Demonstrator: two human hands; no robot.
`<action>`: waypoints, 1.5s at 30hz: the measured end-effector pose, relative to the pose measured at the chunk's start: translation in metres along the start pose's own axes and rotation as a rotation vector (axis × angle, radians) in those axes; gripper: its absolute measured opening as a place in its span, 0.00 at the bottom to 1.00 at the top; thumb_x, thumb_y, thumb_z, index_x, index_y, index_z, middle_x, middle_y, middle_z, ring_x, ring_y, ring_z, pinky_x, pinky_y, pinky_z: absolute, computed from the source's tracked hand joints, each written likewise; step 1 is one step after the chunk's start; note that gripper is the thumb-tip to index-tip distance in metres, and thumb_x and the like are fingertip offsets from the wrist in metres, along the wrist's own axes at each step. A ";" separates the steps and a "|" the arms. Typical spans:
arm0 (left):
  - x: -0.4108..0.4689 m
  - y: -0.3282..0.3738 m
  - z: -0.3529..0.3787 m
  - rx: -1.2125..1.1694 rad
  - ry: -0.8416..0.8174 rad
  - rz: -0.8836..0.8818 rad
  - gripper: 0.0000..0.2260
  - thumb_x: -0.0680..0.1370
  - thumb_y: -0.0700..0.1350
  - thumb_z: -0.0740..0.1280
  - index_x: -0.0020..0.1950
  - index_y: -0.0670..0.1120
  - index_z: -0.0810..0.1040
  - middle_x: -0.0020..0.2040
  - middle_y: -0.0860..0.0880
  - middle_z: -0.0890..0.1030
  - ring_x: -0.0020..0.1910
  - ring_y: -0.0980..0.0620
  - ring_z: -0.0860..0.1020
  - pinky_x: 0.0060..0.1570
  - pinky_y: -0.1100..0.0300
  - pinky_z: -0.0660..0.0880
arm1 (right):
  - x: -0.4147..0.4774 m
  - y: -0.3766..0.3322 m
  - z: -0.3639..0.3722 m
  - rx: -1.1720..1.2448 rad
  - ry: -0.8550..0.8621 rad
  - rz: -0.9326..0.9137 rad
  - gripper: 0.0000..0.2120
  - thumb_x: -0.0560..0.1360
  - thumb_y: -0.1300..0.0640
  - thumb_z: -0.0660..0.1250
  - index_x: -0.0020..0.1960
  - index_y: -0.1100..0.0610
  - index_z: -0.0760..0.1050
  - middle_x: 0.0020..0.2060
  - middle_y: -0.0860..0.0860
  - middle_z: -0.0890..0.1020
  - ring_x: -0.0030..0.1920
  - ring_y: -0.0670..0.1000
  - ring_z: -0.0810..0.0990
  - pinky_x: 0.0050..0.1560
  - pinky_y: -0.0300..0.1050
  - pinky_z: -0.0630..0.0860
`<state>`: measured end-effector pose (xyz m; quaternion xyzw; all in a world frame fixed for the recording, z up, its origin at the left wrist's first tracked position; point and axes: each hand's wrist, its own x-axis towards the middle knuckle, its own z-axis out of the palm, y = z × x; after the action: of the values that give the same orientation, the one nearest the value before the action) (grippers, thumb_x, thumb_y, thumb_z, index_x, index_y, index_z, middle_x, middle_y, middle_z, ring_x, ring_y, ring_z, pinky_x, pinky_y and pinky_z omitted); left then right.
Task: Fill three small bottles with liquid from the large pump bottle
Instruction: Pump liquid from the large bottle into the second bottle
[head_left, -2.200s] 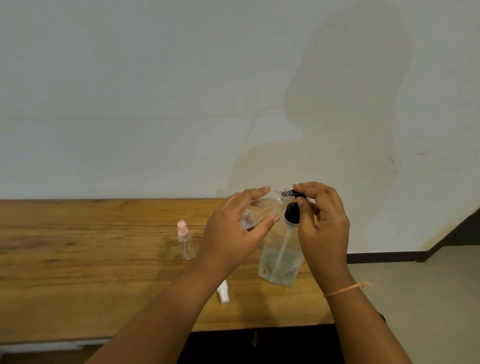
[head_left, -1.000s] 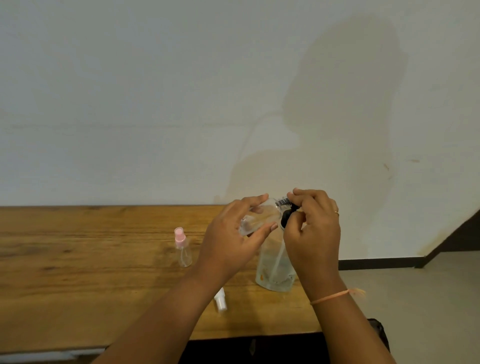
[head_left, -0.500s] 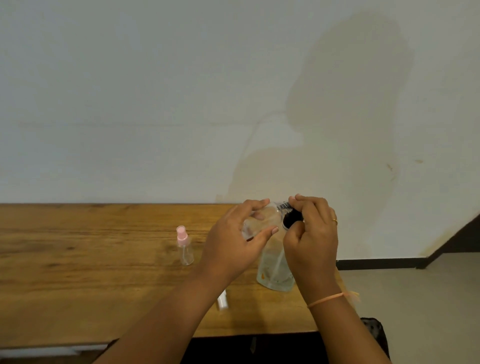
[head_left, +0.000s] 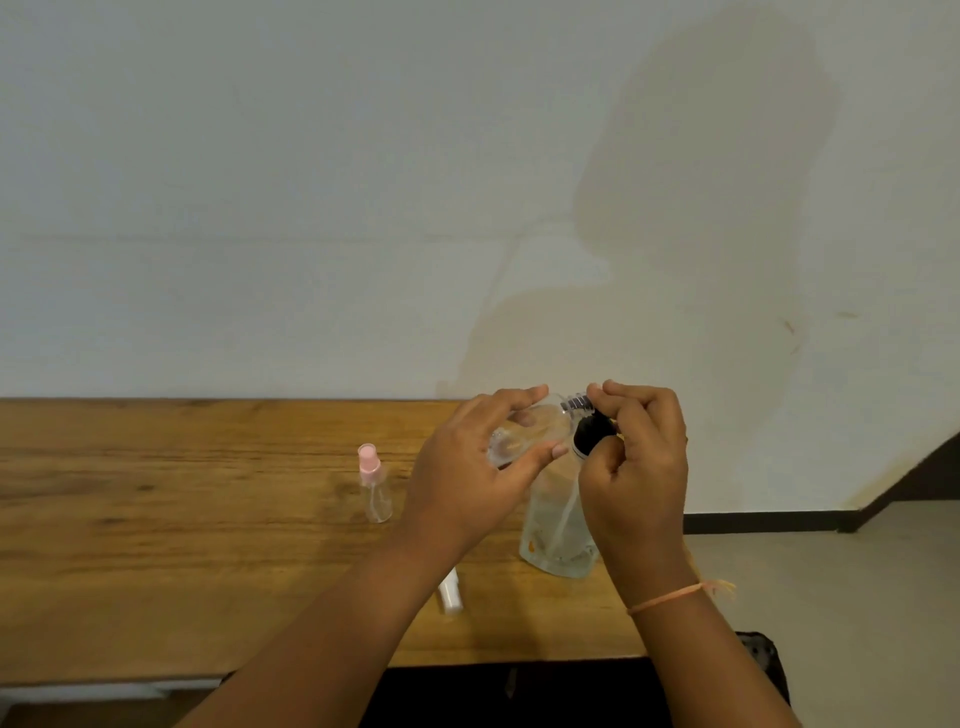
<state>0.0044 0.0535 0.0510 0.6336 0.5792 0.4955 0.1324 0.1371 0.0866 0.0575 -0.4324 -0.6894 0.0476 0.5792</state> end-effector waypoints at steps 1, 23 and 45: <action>0.000 -0.001 0.000 0.001 -0.005 -0.004 0.24 0.68 0.64 0.67 0.63 0.65 0.69 0.49 0.62 0.79 0.53 0.64 0.75 0.47 0.69 0.73 | 0.000 0.002 0.001 -0.020 -0.010 -0.006 0.20 0.70 0.63 0.51 0.51 0.65 0.79 0.47 0.56 0.75 0.52 0.52 0.75 0.54 0.30 0.69; 0.000 -0.002 0.003 -0.069 -0.057 -0.094 0.19 0.70 0.56 0.73 0.57 0.67 0.72 0.52 0.61 0.79 0.54 0.65 0.75 0.50 0.65 0.74 | -0.001 0.009 0.004 -0.011 0.001 -0.027 0.21 0.69 0.65 0.49 0.51 0.66 0.78 0.46 0.57 0.75 0.53 0.48 0.73 0.53 0.44 0.72; -0.001 0.000 0.003 -0.049 -0.057 -0.104 0.20 0.70 0.57 0.72 0.60 0.64 0.72 0.51 0.61 0.79 0.54 0.64 0.76 0.51 0.58 0.78 | -0.006 0.008 0.002 -0.112 -0.004 -0.059 0.19 0.70 0.65 0.52 0.52 0.65 0.78 0.47 0.59 0.77 0.53 0.54 0.75 0.54 0.42 0.70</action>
<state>0.0070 0.0538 0.0492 0.6130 0.5951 0.4839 0.1898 0.1397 0.0887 0.0475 -0.4437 -0.7045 -0.0073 0.5539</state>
